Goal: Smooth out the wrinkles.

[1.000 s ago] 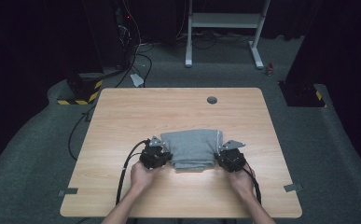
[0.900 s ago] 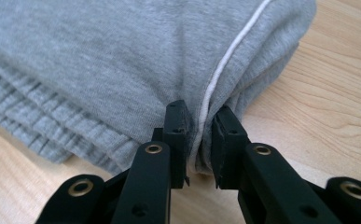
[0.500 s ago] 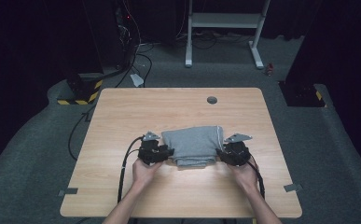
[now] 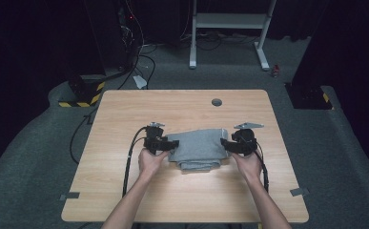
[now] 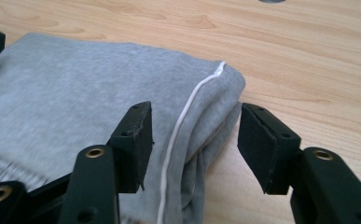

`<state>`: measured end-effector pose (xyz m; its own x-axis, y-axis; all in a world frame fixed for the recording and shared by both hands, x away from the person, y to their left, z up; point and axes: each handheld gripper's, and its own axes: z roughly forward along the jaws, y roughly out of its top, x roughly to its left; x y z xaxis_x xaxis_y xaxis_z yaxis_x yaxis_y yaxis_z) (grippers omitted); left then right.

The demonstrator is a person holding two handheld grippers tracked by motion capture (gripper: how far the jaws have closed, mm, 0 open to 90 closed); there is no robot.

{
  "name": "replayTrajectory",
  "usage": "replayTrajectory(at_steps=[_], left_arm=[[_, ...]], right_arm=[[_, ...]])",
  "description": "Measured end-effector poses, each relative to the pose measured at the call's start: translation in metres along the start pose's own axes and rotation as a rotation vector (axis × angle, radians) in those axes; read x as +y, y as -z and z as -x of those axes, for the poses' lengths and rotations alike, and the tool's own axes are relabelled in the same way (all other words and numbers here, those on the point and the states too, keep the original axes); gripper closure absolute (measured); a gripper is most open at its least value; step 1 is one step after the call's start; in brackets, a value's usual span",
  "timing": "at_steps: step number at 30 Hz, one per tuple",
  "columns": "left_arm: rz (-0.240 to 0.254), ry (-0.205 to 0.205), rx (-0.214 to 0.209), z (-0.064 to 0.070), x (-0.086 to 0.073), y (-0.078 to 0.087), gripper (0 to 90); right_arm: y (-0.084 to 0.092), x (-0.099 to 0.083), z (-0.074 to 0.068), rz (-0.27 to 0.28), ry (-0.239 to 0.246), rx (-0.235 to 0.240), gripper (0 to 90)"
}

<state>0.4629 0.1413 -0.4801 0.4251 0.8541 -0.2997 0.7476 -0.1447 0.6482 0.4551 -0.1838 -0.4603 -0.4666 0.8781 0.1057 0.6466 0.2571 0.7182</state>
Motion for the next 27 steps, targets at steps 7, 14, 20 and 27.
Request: replayTrajectory(at_steps=[7,14,20,27], left_arm=[[-0.020,0.040,-0.013,-0.004,0.009,-0.012,36.5],[-0.036,0.077,-0.048,-0.010,0.011,-0.021,56.3],[-0.002,0.024,-0.053,-0.005,0.011,-0.017,79.7],[0.075,-0.024,-0.073,0.002,0.013,-0.001,84.9]], right_arm=[[-0.017,0.007,0.004,-0.044,-0.041,-0.002,42.9],[-0.029,0.009,0.004,-0.082,-0.049,0.030,64.4],[-0.026,0.009,0.002,-0.079,0.006,0.027,80.2],[-0.016,0.010,-0.004,-0.036,0.059,0.014,81.2]])
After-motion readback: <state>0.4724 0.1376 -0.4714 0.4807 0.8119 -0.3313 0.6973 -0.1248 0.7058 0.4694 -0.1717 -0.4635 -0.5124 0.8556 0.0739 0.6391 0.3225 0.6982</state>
